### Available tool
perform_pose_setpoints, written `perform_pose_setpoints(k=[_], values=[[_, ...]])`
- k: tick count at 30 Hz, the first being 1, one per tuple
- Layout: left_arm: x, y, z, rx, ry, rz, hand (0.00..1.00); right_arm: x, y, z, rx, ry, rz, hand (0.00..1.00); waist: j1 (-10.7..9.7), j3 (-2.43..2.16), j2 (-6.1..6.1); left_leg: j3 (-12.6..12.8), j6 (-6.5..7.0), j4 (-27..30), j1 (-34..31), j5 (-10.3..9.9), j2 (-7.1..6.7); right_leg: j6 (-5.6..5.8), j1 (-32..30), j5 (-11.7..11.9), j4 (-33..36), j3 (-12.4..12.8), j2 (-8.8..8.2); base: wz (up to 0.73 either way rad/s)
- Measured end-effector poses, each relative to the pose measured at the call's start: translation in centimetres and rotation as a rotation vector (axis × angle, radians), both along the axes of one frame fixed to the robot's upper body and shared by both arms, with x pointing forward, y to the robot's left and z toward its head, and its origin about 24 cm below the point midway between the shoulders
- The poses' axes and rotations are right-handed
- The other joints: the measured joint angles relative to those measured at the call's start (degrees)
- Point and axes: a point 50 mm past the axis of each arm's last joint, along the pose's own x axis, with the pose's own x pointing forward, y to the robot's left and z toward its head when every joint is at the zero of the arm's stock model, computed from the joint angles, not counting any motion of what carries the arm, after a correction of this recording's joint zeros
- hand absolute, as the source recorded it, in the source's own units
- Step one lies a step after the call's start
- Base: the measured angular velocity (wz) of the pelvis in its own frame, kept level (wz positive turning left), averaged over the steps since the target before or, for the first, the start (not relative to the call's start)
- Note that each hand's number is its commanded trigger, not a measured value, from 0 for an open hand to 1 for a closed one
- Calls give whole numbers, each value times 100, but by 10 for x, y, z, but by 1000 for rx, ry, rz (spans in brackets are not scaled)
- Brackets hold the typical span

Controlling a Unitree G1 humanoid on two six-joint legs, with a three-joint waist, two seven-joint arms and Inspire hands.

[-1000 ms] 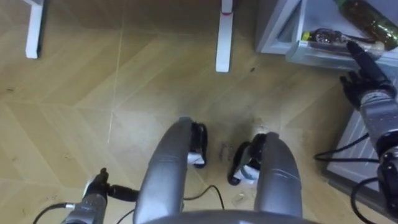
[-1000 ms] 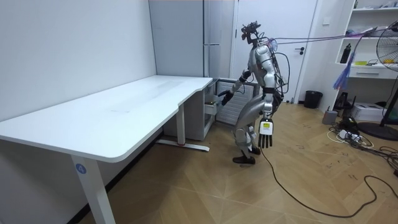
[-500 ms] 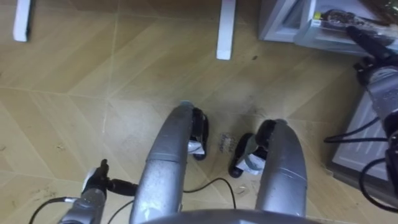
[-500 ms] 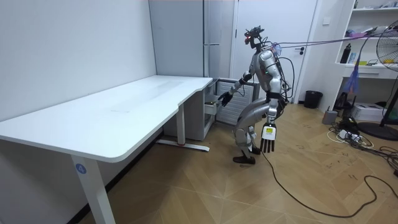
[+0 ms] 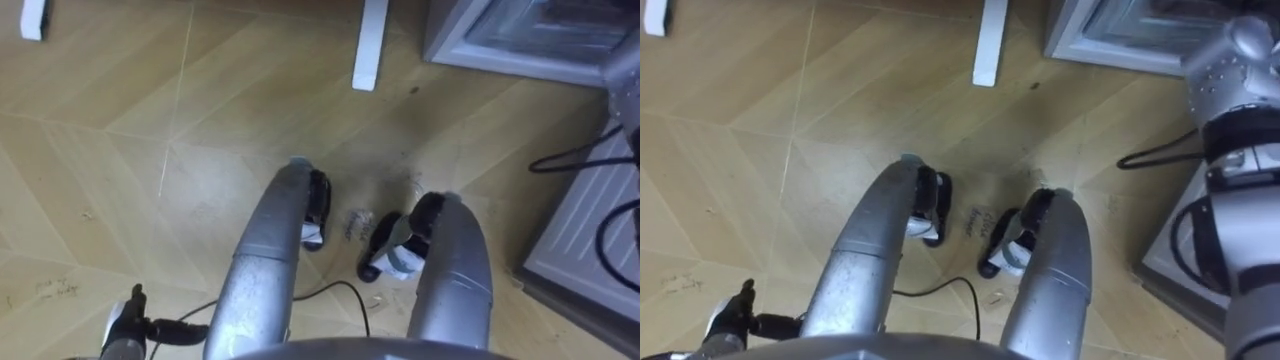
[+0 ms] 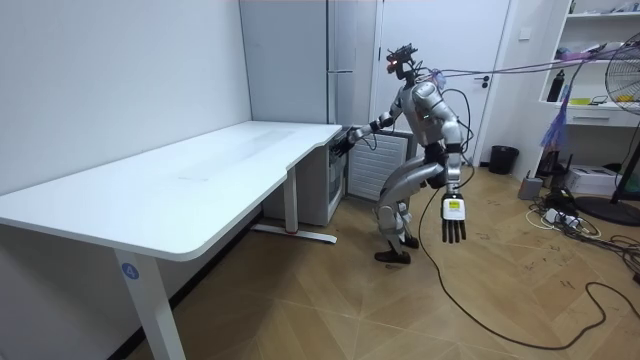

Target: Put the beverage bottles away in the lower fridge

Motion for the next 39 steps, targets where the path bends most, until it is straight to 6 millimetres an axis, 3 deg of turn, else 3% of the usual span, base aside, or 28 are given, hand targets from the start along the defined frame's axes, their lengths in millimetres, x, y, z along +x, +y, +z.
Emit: perform_pose_setpoints(k=[5, 23, 29, 32, 35, 37, 39], values=[[-15, 3, 0, 15, 38, 9, 0, 0, 3, 2, -29, 11, -14, 0, -4, -1, 1, -21, -24, 48, -24, 2, -2, -57, 4, -35, 57, -37, -36, 3], [-12, -6, 1, -5, 37, -68, 0, -4, -2, -2, 2, 7, -68, 0, 100, -11, 31, -77, -86, 5, 243, -11, -87, 2, 291, -121, 44, -77, -77, 2], [-11, -8, 1, -10, 38, -72, 0, -22, -19, -33, 26, 42, -3, 0, 179, -27, 126, -171, -106, -367, 827, -8, -68, 39, 949, -60, -424, -243, -1, 0], [-12, -7, 1, -24, 44, -76, 0, -38, -34, -59, 62, 81, 25, 0, 161, -41, 148, -233, -117, -658, 1240, 7, -45, 66, 1398, 36, -804, -325, 109, -3], [-13, -7, 0, -35, 52, -77, 0, -68, -46, -94, 86, 168, 41, 0, 177, -50, 132, -272, -141, -1030, 1655, 47, 21, 138, 1844, 155, -1306, -395, 295, -5], [-14, -5, -1, -40, 62, -68, 0, -92, -56, -116, 119, 215, 37, 0, 56, -66, 133, -317, -157, -1331, 1923, 86, 34, 120, 2166, 261, -1676, -544, 319, 0], [-9, 1, -1, -28, 64, -44, 0, -117, -64, -135, 138, 277, 20, 0, -17, -67, 124, -302, -161, -1538, 2182, 96, 102, 182, 2466, 319, -1970, -603, 420, 5]])
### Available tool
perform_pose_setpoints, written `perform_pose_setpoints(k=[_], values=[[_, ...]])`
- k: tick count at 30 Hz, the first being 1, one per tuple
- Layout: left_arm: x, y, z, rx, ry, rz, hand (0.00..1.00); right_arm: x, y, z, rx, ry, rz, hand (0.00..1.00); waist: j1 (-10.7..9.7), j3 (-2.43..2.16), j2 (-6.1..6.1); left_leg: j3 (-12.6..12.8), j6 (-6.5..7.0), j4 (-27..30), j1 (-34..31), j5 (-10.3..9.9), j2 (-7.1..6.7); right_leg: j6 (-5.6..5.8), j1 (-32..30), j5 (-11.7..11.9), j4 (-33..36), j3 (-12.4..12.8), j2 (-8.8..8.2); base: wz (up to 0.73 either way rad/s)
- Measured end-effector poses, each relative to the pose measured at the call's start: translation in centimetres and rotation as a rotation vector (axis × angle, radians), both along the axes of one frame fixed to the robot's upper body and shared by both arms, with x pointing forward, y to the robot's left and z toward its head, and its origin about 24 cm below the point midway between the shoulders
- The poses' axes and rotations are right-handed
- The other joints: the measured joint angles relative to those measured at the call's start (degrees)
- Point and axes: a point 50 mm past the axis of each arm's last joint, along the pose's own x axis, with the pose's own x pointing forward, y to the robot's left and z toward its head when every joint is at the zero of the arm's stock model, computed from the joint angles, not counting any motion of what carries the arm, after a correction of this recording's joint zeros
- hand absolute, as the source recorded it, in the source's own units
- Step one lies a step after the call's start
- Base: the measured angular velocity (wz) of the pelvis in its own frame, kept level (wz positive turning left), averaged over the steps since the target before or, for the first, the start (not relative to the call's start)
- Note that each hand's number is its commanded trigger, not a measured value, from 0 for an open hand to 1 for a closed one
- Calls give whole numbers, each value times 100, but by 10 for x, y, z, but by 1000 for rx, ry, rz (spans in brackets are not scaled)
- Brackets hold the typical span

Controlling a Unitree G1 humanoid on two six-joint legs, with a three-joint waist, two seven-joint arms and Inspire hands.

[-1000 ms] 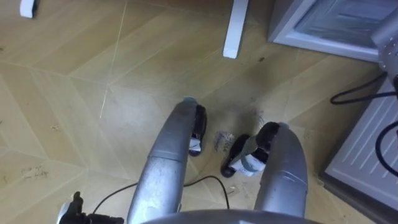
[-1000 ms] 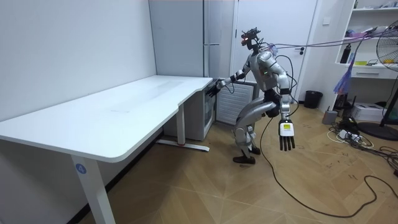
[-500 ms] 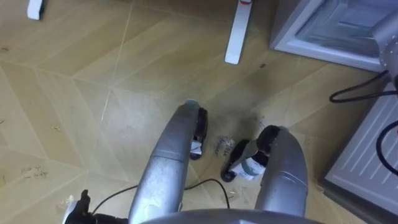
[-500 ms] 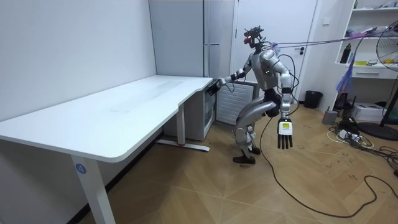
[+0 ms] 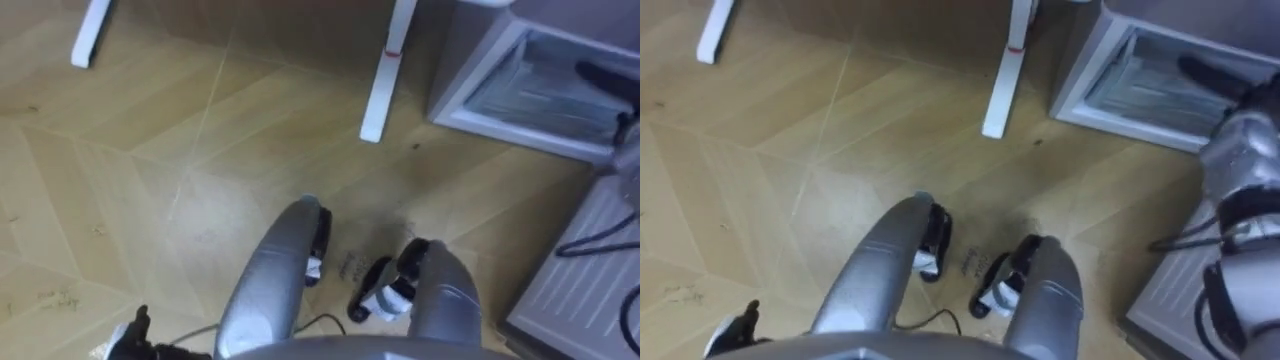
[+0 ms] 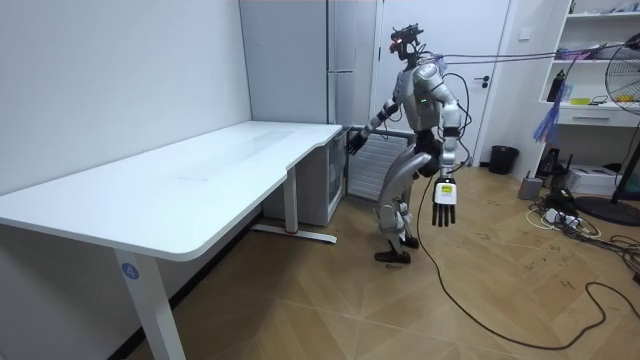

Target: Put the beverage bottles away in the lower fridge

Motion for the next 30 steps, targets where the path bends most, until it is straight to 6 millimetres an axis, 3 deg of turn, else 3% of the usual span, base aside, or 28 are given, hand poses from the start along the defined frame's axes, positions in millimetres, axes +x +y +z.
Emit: perform_pose_setpoints(k=[2, 4, 7, 11, 15, 19, 24, 30], values=[[0, 4, -1, 14, 13, 26, 0, -24, -1, -20, 18, 72, -7, 0, -47, -25, -10, 61, -1, -219, 331, 0, 102, 34, 370, 66, -352, -32, 119, -7], [-2, 6, -2, 22, 15, 42, 0, -59, 10, -52, 45, 198, 36, 0, -175, -82, -49, 155, -8, -612, 847, 5, 216, 87, 921, 203, -918, -76, 289, -13], [0, 0, -5, 11, 13, 62, 0, -100, 21, -80, 96, 331, 73, 0, -251, -135, -13, 229, -10, -1196, 1515, 82, 284, 188, 1593, 447, -1685, -89, 471, -13], [-4, -13, -11, -11, 34, 55, 0, -143, 42, -105, 168, 464, 106, 0, -332, -180, 41, 336, -1, -1971, 2394, 208, 276, 331, 2445, 779, -2671, -50, 654, -16], [-8, -24, -15, -24, 50, 57, 0, -182, 77, -128, 267, 581, 192, 0, -411, -233, -40, 397, 0, -2894, 3346, 430, 97, 486, 3242, 1060, -3536, 58, 703, -10], [-10, -23, -15, -10, 49, 81, 0, -196, 97, -137, 313, 626, 273, 0, -553, -231, -51, 419, -22, -3336, 3969, 466, 67, 555, 3878, 1248, -4020, 60, 787, -6], [-16, -27, -18, -6, 84, 66, 0, -200, 107, -140, 276, 698, 436, 0, -617, -243, -14, 407, -23, -3577, 4327, 467, 59, 603, 4354, 1472, -4636, 80, 919, -6], [-21, -31, -19, 8, 141, 9, 0, -205, 122, -144, 285, 740, 524, 0, -623, -199, 27, 396, -24, -3792, 4698, 468, 69, 631, 4709, 1678, -4976, 236, 1041, -11]])
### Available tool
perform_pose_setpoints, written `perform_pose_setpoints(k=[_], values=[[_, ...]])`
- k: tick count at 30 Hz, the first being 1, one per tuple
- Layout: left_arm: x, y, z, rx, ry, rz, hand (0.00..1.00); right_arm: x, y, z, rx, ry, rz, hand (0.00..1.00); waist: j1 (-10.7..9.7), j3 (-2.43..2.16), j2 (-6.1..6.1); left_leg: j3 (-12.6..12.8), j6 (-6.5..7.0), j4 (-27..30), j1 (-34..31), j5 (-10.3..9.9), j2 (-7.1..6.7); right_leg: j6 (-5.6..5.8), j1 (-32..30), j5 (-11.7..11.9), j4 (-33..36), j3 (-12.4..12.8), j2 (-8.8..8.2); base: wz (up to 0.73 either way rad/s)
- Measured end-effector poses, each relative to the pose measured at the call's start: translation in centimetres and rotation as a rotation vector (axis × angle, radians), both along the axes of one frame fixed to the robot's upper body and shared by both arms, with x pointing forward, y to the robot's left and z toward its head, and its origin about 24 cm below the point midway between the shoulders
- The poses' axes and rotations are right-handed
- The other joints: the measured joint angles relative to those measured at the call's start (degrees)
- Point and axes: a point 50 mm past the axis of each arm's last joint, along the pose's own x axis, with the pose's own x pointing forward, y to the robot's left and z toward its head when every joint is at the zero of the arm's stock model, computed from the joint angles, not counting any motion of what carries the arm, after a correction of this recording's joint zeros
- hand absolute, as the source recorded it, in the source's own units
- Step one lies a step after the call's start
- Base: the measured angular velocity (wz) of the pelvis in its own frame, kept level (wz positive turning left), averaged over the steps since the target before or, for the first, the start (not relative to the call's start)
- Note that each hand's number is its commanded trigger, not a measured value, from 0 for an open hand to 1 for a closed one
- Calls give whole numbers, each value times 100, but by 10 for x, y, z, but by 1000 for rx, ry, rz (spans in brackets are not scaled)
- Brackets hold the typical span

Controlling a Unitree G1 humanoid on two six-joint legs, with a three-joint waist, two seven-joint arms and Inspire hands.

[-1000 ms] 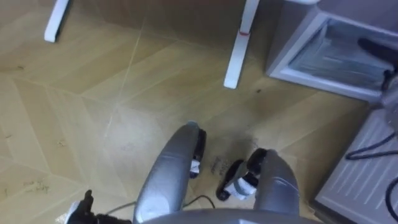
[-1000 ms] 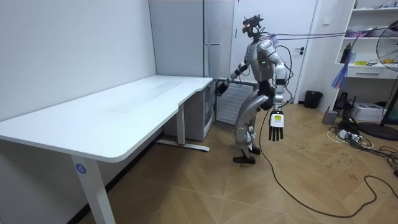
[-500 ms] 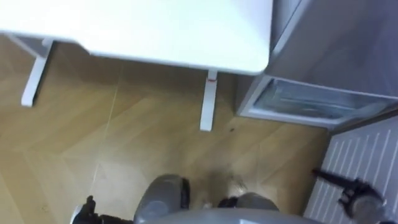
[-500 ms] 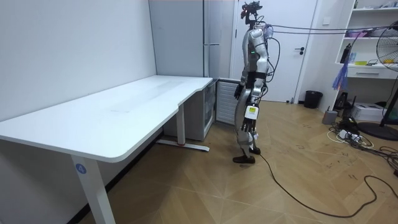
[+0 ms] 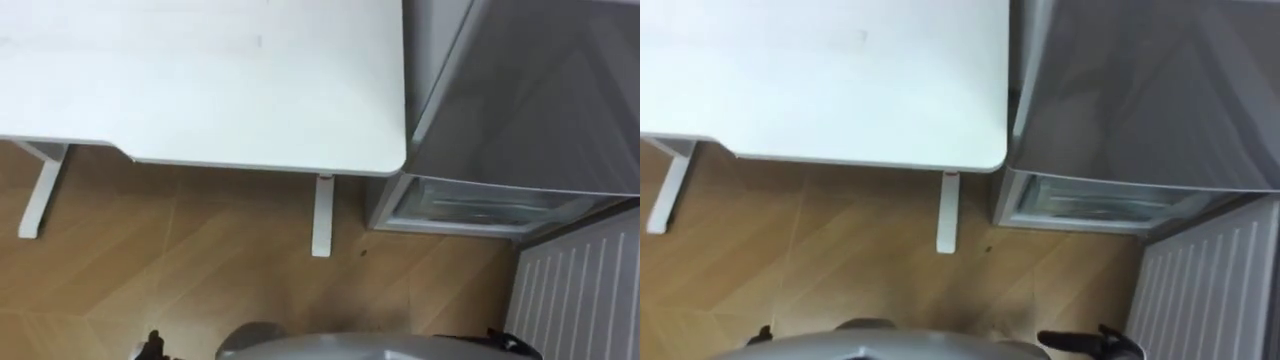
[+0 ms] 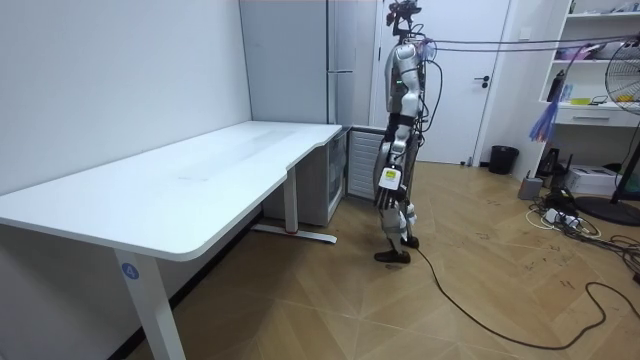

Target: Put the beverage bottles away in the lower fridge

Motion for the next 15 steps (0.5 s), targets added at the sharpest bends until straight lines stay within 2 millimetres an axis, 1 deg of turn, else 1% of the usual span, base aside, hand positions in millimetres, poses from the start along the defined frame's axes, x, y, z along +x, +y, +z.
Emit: perform_pose_setpoints(k=[2, 5, 9, 13, 15], values=[[3, 0, 0, 5, 7, -15, 0, 0, 3, -1, 19, 7, 22, 0, -17, -5, 0, 1, 2, -24, 49, 1, -8, 7, 28, 4, -1, 5, -9, -10], [1, -2, -1, 4, 22, -13, 0, -2, 4, -1, 25, 17, 47, 0, -41, -4, -4, 2, 8, -28, 133, 4, -26, 32, 121, 21, -49, 17, -16, -9], [-2, -8, -3, -4, 53, -16, 0, -2, 4, -1, 30, 23, 48, 0, -33, -4, -3, -2, 20, -15, 145, 10, -38, 32, 112, 22, -60, 146, -18, -11], [-5, -7, -3, -11, 79, -20, 0, 0, 4, -1, 28, 21, 46, 0, -35, -12, 11, -18, 28, 12, 146, 13, -12, 13, 113, 59, -50, 166, 6, -4], [-4, -5, -2, -1, 78, -22, 0, 5, 4, 0, 20, 6, 79, 0, -29, -13, 6, -11, 29, -9, 141, 12, 10, 1, 110, 78, -44, 192, 25, -6]])
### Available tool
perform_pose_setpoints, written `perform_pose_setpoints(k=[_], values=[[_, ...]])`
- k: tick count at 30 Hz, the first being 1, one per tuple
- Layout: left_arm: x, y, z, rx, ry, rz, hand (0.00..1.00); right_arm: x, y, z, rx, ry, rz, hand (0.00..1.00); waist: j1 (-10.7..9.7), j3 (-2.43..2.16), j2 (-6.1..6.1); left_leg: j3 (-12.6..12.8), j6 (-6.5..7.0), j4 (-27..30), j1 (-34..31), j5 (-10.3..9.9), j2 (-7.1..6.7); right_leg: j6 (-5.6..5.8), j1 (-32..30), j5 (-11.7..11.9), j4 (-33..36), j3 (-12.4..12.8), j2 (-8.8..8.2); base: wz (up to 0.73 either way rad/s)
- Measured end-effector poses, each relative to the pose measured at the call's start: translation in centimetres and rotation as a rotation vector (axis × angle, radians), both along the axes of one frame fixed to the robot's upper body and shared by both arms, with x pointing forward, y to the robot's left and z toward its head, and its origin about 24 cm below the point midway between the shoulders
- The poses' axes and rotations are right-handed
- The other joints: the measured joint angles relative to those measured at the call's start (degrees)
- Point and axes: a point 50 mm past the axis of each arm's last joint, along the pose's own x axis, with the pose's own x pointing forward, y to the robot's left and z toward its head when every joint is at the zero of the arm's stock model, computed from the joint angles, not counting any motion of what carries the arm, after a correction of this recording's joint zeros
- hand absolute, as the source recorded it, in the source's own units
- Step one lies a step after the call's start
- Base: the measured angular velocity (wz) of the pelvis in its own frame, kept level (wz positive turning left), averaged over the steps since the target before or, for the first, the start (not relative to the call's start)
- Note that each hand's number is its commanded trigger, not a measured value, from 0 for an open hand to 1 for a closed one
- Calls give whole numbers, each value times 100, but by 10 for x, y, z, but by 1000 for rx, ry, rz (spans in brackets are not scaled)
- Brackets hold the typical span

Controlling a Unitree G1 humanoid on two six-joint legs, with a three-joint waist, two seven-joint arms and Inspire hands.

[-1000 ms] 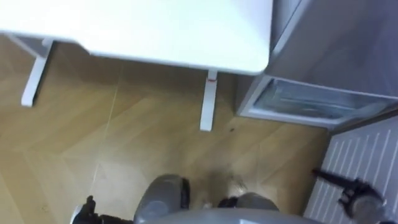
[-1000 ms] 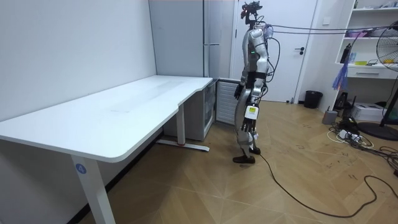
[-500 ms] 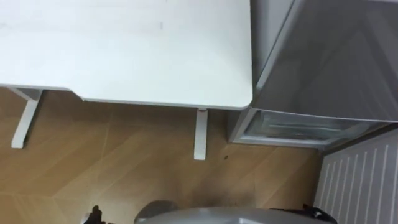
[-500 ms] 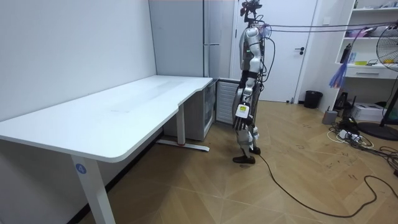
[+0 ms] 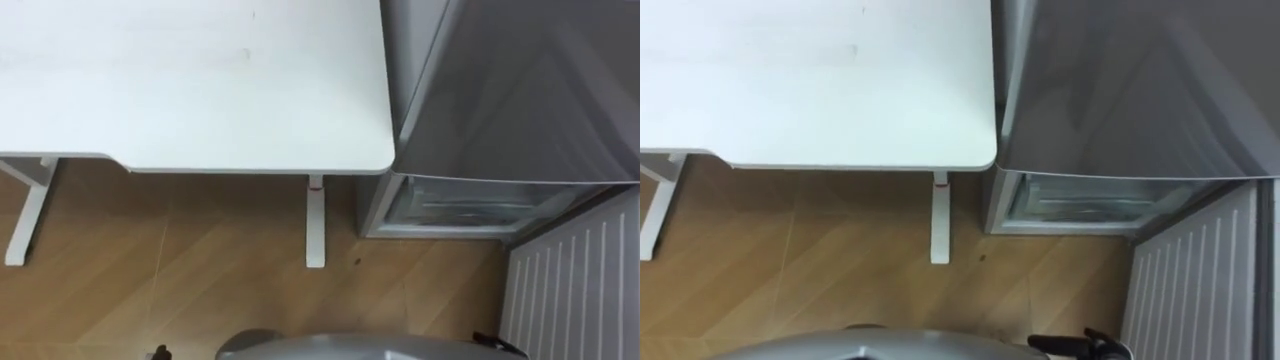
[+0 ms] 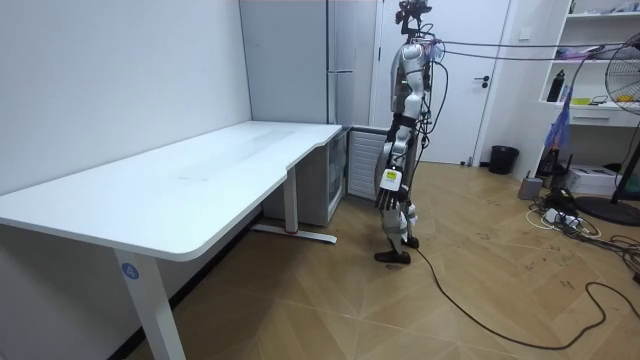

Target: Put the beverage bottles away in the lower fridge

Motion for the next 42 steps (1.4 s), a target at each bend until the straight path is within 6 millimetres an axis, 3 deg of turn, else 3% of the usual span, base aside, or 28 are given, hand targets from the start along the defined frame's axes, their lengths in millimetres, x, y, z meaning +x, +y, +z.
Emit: perform_pose_setpoints(k=[5, 6, 11, 13, 14, 16, 17, 19, 23, 25, 28, 32, 33, 36, 42], values=[[4, 4, 1, 12, -7, -10, 0, 13, -1, 3, -40, -37, 137, 0, -24, -3, -28, 36, 3, 11, 17, 12, 30, -35, -1, 42, 4, 138, 36, -8], [6, 4, 1, 12, -13, -12, 0, 18, -1, 4, -60, -50, 171, 0, -3, -21, -56, 72, 5, 3, 22, 18, 38, -37, -9, 44, 21, 188, 38, -16], [11, 5, 2, 23, -26, -42, 0, 66, -4, 24, -212, -232, 346, 0, -75, -28, -74, 156, 24, -4, 65, 32, 52, -33, -10, 60, 79, 300, 38, -8], [15, 7, 3, 32, -43, -56, 0, 91, -5, 41, -314, -355, 419, 0, -125, -22, -81, 192, 28, -11, 127, 35, 59, -30, -19, 70, 76, 427, 48, -7], [15, 7, 3, 32, -44, -56, 0, 97, -4, 46, -341, -388, 442, 0, -133, -39, -112, 207, 28, -19, 138, 35, 62, -32, -21, 72, 78, 457, 50, -16], [12, 8, 3, 22, -44, -54, 0, 123, -5, 74, -444, -550, 479, 0, -203, -43, -110, 267, 35, -61, 132, 40, 67, -26, -44, 89, 85, 485, 50, -14], [12, 8, 3, 21, -46, -56, 0, 128, -6, 81, -468, -590, 478, 0, -245, -49, -89, 268, 38, -63, 136, 42, 65, -24, -45, 89, 85, 484, 48, -3], [12, 12, 5, 30, -58, -42, 0, 142, -18, 106, -559, -706, 422, 0, -350, -71, -166, 273, 52, -118, 153, 65, 45, -14, -81, 96, 85, 528, 33, 0], [10, 14, 5, 37, -68, -27, 0, 150, -38, 135, -694, -811, 312, 0, -451, -77, -247, 405, 62, -275, 232, 153, 27, 7, -131, 128, 74, 614, 13, -16], [6, 15, 5, 35, -65, -15, 0, 153, -55, 158, -807, -885, 208, 0, -459, -76, -251, 487, 64, -374, 294, 156, 22, 16, -159, 133, 75, 729, 15, -25], [5, 20, 7, 47, -71, -5, 0, 150, -73, 175, -935, -933, 123, 0, -513, -62, -238, 505, 65, -423, 331, 156, 22, 29, -175, 145, 79, 756, 19, -13], [1, 21, 8, 50, -69, 2, 0, 145, -87, 183, -1018, -932, 37, 0, -620, -63, -232, 531, 65, -480, 341, 156, 26, 30, -206, 146, 73, 747, 26, -8], [-1, 22, 8, 52, -69, 8, 0, 142, -91, 185, -1020, -935, -18, 0, -655, -85, -258, 532, 65, -495, 342, 156, 25, 30, -216, 147, 73, 749, 28, 0], [-5, 23, 10, 58, -75, 9, 0, 132, -106, 187, -1024, -928, -182, 0, -684, -88, -235, 542, 56, -555, 367, 165, 20, 30, -216, 146, 69, 743, 28, 0], [-11, 30, 14, 80, -88, 59, 0, 111, -132, 174, -1015, -819, -380, 0, -760, -66, -305, 538, 55, -555, 354, 167, 20, 31, -202, 146, 70, 730, 27, 1]])
